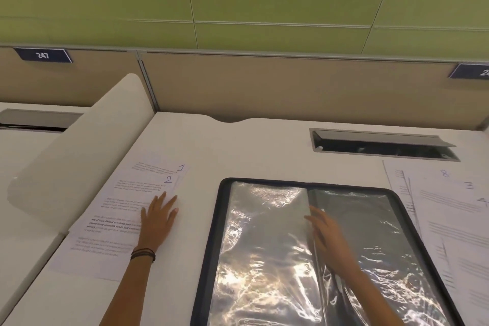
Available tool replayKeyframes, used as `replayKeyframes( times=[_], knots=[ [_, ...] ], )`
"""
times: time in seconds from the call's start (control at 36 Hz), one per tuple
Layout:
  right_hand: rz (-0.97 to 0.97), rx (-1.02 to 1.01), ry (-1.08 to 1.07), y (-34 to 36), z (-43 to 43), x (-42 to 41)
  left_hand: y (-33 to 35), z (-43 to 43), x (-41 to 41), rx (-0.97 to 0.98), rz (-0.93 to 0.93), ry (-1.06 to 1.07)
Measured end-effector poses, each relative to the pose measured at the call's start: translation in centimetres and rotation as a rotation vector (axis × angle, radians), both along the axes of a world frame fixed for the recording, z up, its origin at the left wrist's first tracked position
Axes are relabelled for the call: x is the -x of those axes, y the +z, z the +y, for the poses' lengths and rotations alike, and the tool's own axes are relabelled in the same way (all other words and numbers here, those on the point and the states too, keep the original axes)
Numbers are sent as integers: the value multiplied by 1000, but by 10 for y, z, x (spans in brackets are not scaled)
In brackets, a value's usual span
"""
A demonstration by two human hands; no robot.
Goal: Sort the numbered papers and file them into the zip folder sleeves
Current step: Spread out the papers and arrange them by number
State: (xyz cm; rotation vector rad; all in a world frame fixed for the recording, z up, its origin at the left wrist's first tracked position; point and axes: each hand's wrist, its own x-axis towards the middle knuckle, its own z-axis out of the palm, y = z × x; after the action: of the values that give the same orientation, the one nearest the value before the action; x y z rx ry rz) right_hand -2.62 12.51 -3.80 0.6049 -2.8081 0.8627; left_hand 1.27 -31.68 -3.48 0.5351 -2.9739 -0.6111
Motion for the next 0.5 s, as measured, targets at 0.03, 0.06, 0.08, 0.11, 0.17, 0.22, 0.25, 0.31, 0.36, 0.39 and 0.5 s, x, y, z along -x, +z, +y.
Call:
replayKeyframes(
  times=[0.03,0.06,0.08,0.11,0.17,0.22,0.25,0.31,0.36,0.39,0.5],
  knots=[
    [-3,2,-6,-2,5,-1,0,5,2,-1,44,-16],
    [-2,10,-12,-3,9,-1,1,9,5,-4,71,-41],
    [5,8,-19,-2,13,-2,2,16,8,-12,106,-74],
    [12,3,-28,-1,16,-4,4,23,12,-41,126,-88],
    [20,4,-57,2,24,-9,15,44,20,-90,150,-113],
    [19,10,-79,4,32,-14,21,67,28,-130,193,-145],
    [21,14,-84,4,37,-17,24,79,33,-144,206,-174],
    [30,18,-93,3,48,-20,31,101,42,-148,199,-236],
    [28,4,-99,2,59,-23,36,123,51,-143,191,-289],
    [21,-2,-107,3,65,-24,38,134,56,-144,189,-312],
    [-3,-3,-157,5,88,-26,49,177,69,-154,201,-379]
  ],
)
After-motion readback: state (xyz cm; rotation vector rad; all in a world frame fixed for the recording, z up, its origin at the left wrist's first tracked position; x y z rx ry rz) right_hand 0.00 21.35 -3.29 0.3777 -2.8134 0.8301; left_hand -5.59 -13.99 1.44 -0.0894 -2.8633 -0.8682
